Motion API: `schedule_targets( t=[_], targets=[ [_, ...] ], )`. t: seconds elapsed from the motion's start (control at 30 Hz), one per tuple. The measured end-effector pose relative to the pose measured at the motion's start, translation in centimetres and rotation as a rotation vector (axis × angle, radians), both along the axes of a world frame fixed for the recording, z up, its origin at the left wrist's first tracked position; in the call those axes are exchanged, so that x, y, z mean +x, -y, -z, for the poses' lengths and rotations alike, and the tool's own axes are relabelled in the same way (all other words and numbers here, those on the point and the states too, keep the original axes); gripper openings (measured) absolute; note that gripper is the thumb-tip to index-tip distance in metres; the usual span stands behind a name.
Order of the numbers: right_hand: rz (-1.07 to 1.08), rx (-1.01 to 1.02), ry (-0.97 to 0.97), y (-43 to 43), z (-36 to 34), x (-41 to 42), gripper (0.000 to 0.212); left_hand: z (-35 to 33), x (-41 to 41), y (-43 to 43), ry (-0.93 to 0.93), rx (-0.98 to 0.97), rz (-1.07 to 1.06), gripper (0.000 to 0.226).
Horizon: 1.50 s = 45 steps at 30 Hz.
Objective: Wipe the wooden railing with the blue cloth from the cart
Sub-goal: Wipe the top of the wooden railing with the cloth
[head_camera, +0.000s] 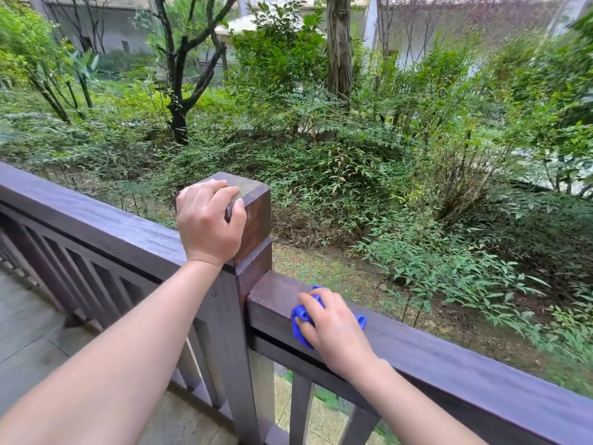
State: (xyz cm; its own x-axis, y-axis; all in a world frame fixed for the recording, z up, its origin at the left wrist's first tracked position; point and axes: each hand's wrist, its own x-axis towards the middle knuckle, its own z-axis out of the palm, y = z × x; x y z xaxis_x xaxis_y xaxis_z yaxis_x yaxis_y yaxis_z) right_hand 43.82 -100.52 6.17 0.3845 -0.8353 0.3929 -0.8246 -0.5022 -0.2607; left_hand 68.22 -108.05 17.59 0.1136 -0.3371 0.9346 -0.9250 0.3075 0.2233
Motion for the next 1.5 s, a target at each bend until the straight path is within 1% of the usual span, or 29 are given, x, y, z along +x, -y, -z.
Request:
schedule_targets(
  t=[0.1,0.17,0.23,0.3,0.33,0.37,0.4,0.43,0.5,0.53,0.57,0.63,0.67,0.7,0.73,0.8,0.83,0.9,1.0,1.07,1.1,1.13,1.2,1.27,1.3,1.33,1.43,1.47,1.5],
  targets=[
    [0.179,0.07,0.062,2.2,-1.4,0.6,0.034,-0.1,0.1,0.0,0.003,0.003,0.005,0.028],
    [0.201,0.127,0.162,2.8,-2.1,1.1,0.033,-0.1,0.0,-0.1,0.004,0.003,0.004,0.028],
    [0.165,0.142,0.391,2.8,-2.7,0.6,0.031,-0.1,0.0,-0.1,0.007,0.003,0.002,0.029],
    [0.183,0.16,0.671,2.7,-3.5,-0.3,0.026,0.0,0.0,-0.1,0.004,0.0,-0.003,0.029],
    [0.192,0.212,0.815,2.5,-3.8,-0.7,0.024,0.0,0.0,0.0,0.002,-0.001,-0.003,0.029],
    [0.202,0.279,0.9,2.3,-3.9,-0.9,0.023,0.0,0.0,0.0,0.001,-0.002,0.002,0.029],
    [0.205,0.302,0.877,1.9,-3.6,-1.3,0.023,0.1,0.1,0.1,0.0,-0.003,0.006,0.029],
    [0.2,0.272,0.746,1.3,-3.1,-1.7,0.023,0.1,0.1,0.1,-0.001,-0.005,0.007,0.029],
    [0.213,0.088,0.328,0.6,-1.7,-2.7,0.027,0.1,0.1,0.1,0.0,-0.012,0.008,0.028],
    [0.225,0.018,0.174,0.4,-1.2,-3.0,0.029,0.1,0.1,0.1,0.0,-0.018,0.012,0.027],
    [0.254,0.004,0.115,0.1,-1.2,-2.7,0.029,0.2,0.0,0.1,0.0,-0.022,0.016,0.027],
    [0.302,-0.005,0.12,-0.1,-1.3,-0.7,0.025,0.2,0.0,0.1,-0.003,-0.027,0.019,0.026],
    [0.286,-0.041,0.088,-0.2,-1.1,0.6,0.023,0.2,0.1,0.2,-0.005,-0.027,0.019,0.026],
    [0.244,-0.07,0.041,-0.4,-0.8,1.8,0.026,0.2,0.1,0.1,-0.006,-0.028,0.019,0.026],
    [0.195,-0.075,0.001,-0.5,-0.5,2.6,0.036,0.2,0.1,0.1,-0.005,-0.028,0.017,0.026],
    [0.121,-0.012,-0.05,-0.4,-0.3,2.5,0.058,0.2,0.0,0.0,-0.004,-0.024,0.018,0.026],
    [0.112,0.016,-0.053,0.0,-0.3,2.1,0.061,0.1,0.0,0.0,-0.007,-0.018,0.018,0.026],
    [0.139,0.056,0.017,0.9,-0.4,1.5,0.052,0.0,-0.1,-0.1,-0.008,-0.01,0.011,0.026],
    [0.274,0.108,0.138,2.9,-1.1,2.3,0.039,-0.2,-0.1,-0.3,-0.011,0.009,0.002,0.027],
    [0.368,0.164,0.141,3.9,-1.8,3.9,0.038,-0.4,-0.2,-0.4,-0.014,0.022,0.006,0.027],
    [0.377,0.172,0.115,3.9,-2.0,4.9,0.038,-0.4,-0.3,-0.5,-0.014,0.027,0.008,0.027],
    [0.339,0.147,0.079,3.7,-1.9,5.7,0.04,-0.4,-0.3,-0.5,-0.013,0.03,0.01,0.027],
    [0.15,0.065,0.003,2.3,-1.1,6.3,0.045,-0.2,-0.2,-0.5,-0.011,0.025,0.008,0.027],
    [0.008,0.066,-0.02,1.9,-0.5,4.8,0.049,-0.1,-0.1,-0.3,-0.012,0.016,0.011,0.027],
    [0.0,0.085,-0.005,2.3,-0.5,4.0,0.048,-0.1,-0.1,-0.3,-0.011,0.015,0.012,0.027],
    [0.045,0.11,0.014,2.9,-0.7,3.5,0.045,-0.1,-0.1,-0.3,-0.011,0.014,0.017,0.027],
    [0.307,0.148,0.076,4.9,-1.8,4.6,0.037,-0.3,-0.2,-0.3,-0.016,0.014,0.023,0.027],
    [0.347,0.15,0.065,5.0,-2.0,5.7,0.036,-0.3,-0.2,-0.3,-0.014,0.013,0.022,0.027],
    [0.336,0.134,0.049,4.6,-2.1,6.9,0.037,-0.2,-0.2,-0.4,-0.008,0.012,0.023,0.027]
  ],
)
